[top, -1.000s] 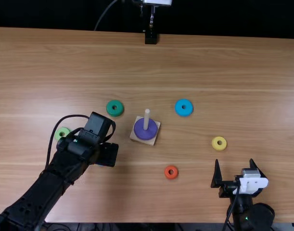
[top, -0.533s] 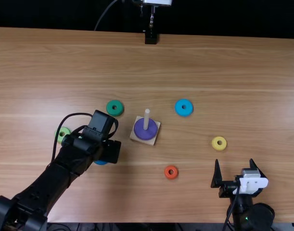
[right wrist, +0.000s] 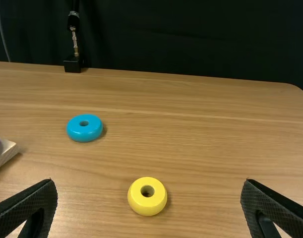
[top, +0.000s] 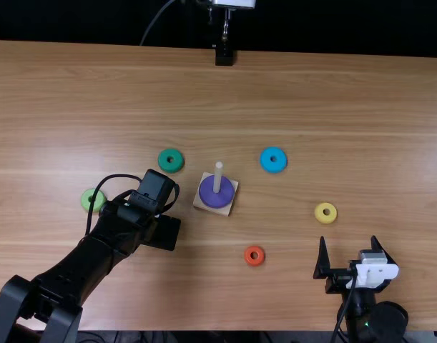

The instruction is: Build the Hanoi tower: stack the rings onto the peg from bottom to top in this color order: purple, dark blue, light blue, dark green, light green, yellow, orange.

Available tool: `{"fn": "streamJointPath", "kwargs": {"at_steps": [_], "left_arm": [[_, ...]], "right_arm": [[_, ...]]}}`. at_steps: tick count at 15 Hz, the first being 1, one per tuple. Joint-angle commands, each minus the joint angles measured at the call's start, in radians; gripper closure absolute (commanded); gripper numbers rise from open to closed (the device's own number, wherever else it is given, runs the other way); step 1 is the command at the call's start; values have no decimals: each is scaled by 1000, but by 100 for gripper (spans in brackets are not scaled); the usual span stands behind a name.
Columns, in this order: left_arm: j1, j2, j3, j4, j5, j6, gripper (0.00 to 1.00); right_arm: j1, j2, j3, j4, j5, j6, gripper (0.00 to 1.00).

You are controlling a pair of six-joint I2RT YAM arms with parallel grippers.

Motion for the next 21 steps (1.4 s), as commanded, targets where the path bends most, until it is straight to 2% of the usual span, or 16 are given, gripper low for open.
{"fn": "streamJointPath", "kwargs": {"at_steps": [1, 3, 4, 5, 6, 9, 11, 13, 16, 17, 18, 19, 20, 21], "left_arm": [[-12, 15, -17, 0, 0, 15, 0], [-12, 15, -17, 0, 2, 15, 0], [-12, 15, -19, -2, 41, 15, 0], [-11, 15, -29, -2, 99, 17, 0], [-12, 15, -45, 0, 138, 17, 0], [-12, 10, -59, 2, 144, 17, 16], [-12, 9, -60, 16, 136, 17, 32], [-11, 7, -60, 99, 144, 15, 33], [-8, 6, -60, 106, 147, 15, 35], [-6, 6, -60, 105, 147, 15, 43], [-6, 4, -60, 105, 138, 15, 61], [-6, 3, -60, 103, 133, 15, 86], [-6, 1, -57, 101, 129, 15, 100], [-6, 0, -45, 88, 127, 13, 100]], "right_arm": [[-10, -13, -51, -76, -6, -2, 0], [-10, -13, -51, -76, -7, -2, 0], [-10, -13, -51, -76, -6, -2, 0], [-10, -13, -51, -76, -7, -2, 0], [-10, -13, -51, -76, -7, -2, 0], [-10, -13, -51, -76, -7, 0, 0], [-10, -13, -51, -76, -6, -2, 0], [-10, -13, -51, -76, -6, -2, 0], [-10, -13, -51, -76, -6, -2, 0], [-10, -13, -51, -76, -6, -2, 0], [-10, -13, -51, -76, -6, 0, 0], [-10, -13, -51, -76, -7, -2, 0], [-10, -13, -51, -76, -6, 0, 0], [-10, -13, -51, -76, -6, 0, 0]]}}
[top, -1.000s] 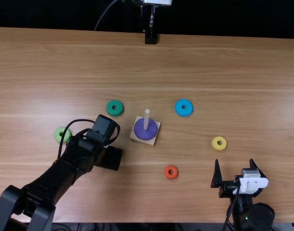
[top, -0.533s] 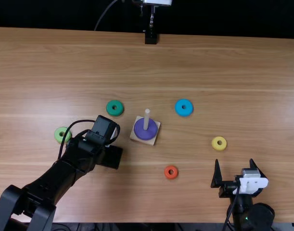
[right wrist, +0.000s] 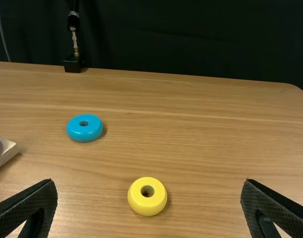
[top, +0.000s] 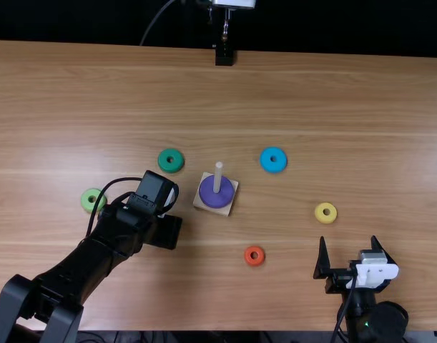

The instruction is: Build the Hanoi tower: stack the rings onto the peg from bottom to top in this color order: purple, dark blue, light blue, dark green, light green, yellow, orange.

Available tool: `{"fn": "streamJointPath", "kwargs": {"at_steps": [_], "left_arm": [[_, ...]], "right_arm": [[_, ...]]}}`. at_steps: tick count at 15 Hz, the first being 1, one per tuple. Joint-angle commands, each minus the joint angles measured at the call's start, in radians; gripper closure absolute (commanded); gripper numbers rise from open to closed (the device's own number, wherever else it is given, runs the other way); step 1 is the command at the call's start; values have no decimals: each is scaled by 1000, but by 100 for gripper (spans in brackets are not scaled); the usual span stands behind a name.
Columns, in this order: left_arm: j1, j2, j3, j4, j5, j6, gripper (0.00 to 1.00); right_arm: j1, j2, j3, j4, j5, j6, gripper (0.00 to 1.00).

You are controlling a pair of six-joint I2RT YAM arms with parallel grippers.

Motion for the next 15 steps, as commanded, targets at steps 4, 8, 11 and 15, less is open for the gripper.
{"fn": "streamJointPath", "kwargs": {"at_steps": [4, 8, 11, 15], "left_arm": [[11, -4, 226, -242, -4, 7, 100], [29, 11, 558, -660, -6, 9, 100], [26, 97, 789, -748, -4, 7, 100], [16, 215, 1082, -783, -4, -4, 100]], "right_arm": [[-10, -13, -51, -76, -5, -2, 0], [-10, -13, -51, -76, -7, -2, 0], [-10, -13, -51, -76, -5, -2, 0], [-10, -13, -51, -76, -5, -2, 0]]}}
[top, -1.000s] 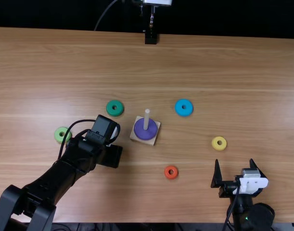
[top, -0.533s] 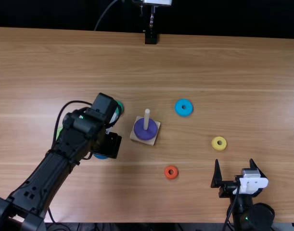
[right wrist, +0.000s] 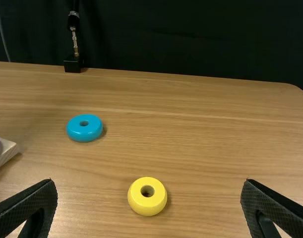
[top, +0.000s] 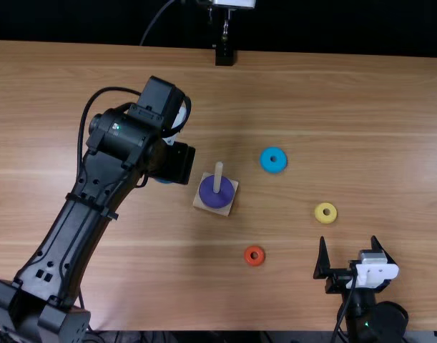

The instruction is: Build the Hanoi tower: stack the rings onto the peg from bottom to top in this color order: purple, dark blue, light blue, dark green, light green, yellow, orange.

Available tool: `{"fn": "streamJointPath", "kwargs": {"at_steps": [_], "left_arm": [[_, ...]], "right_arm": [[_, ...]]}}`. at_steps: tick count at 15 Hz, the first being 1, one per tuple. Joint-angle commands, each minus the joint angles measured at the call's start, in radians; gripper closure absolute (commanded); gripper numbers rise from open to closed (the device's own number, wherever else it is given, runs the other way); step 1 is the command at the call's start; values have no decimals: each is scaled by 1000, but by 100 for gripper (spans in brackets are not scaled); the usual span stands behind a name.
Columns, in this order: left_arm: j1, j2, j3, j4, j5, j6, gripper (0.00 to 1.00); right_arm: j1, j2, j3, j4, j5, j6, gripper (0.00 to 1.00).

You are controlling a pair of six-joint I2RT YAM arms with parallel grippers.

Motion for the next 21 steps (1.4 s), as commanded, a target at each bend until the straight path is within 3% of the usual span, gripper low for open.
{"fn": "streamJointPath", "kwargs": {"at_steps": [1, 5, 10, 21], "left_arm": [[-18, 41, 95, -27, 0, -10, 100], [-70, 130, 271, -106, 0, -11, 100], [-139, 194, 342, -112, 2, -13, 100], [-173, 277, 403, -102, 4, -17, 100]], "right_arm": [[-9, -13, -50, -76, -7, -2, 0], [-9, -13, -50, -76, -5, 0, 0], [-9, -13, -50, -76, -7, -2, 0], [-9, -13, -50, -76, -7, 0, 0]]}}
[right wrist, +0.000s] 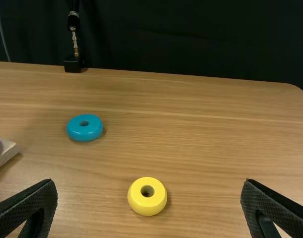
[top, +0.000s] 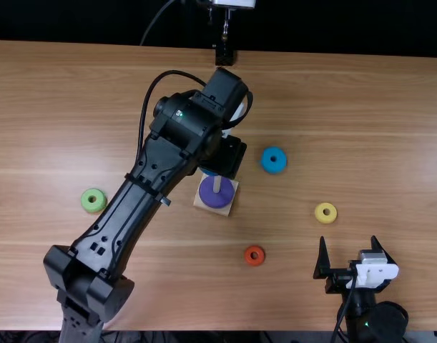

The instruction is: Build the Hanoi tower: stack the rings onto the peg from bottom to top in this color order: purple, dark blue, light blue, dark green, light green, yellow, orange.

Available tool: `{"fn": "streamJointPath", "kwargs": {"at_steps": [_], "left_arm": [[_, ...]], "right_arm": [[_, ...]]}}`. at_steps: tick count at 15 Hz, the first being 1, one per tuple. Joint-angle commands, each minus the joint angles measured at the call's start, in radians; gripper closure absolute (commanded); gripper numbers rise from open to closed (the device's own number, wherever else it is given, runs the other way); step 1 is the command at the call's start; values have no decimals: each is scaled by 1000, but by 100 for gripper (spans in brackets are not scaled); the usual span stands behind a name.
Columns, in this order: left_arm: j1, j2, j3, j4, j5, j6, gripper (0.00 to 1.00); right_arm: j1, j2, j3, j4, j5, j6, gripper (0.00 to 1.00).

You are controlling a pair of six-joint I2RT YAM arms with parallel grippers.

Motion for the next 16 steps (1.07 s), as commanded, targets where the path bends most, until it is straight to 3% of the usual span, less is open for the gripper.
{"fn": "streamJointPath", "kwargs": {"at_steps": [1, 14, 16], "left_arm": [[-11, 25, 42, 0, 0, -8, 100], [-26, 60, 29, 0, 0, -27, 100], [-26, 60, 25, -7, 11, -27, 100]], "right_arm": [[-10, -13, -50, -76, -7, -2, 0], [-10, -13, -50, -76, -5, 0, 0], [-10, -13, -50, -76, -5, -2, 0]]}}
